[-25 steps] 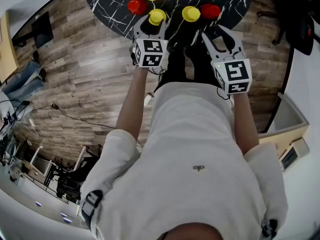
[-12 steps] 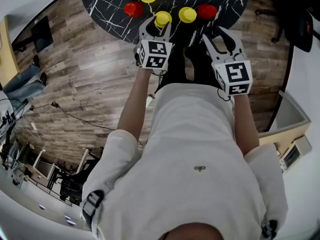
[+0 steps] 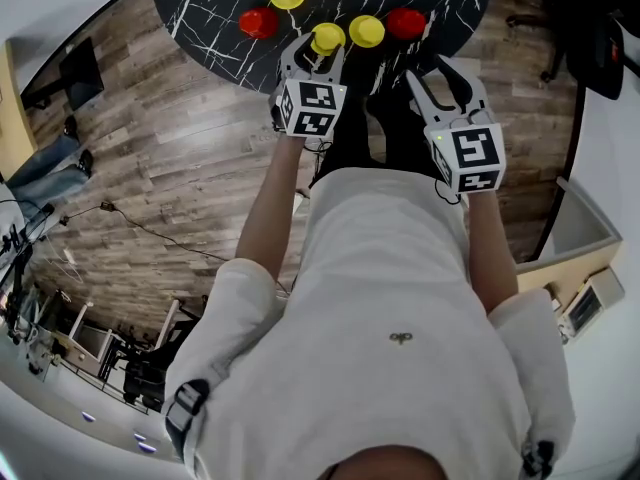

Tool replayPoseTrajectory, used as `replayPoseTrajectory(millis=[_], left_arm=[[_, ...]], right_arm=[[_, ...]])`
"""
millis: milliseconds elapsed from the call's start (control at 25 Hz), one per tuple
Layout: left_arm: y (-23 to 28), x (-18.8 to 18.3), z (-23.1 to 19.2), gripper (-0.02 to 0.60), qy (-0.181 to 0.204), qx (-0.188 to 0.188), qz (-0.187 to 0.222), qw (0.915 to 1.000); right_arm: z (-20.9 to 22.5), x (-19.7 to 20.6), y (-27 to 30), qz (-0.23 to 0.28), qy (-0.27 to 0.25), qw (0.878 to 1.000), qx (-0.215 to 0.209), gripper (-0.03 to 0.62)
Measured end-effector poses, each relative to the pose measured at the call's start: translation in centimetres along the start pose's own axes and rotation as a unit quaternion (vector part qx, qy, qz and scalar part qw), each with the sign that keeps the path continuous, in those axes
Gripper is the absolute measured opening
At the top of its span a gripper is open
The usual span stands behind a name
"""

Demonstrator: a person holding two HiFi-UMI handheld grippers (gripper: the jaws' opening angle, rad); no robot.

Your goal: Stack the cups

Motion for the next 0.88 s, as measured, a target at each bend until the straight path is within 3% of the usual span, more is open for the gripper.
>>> replayPoseTrajectory(millis=[600,880], left_arm=[[1.0,1.2,0.5,0.216,0.021,0.001,-0.034,0.9992],[0.2,1.1,0.3,0.225,0.011,0.000,-0.025,0.9996]], right_arm=[[0.8,0.2,0.3,-0.001,-0.002,1.000,-0.004,0.186],[0.8,-0.2,0.8,0.001,-0.008,1.000,-0.006,0.186]])
Point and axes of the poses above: the fingertips, and each gripper's own axes: y forward along the fingers, z to its right, x out of its underside, the point moved 1 cm from there along -y, backward along the fingers, and after that the axes turned 3 degrees about -y, right-handed, at the moved point
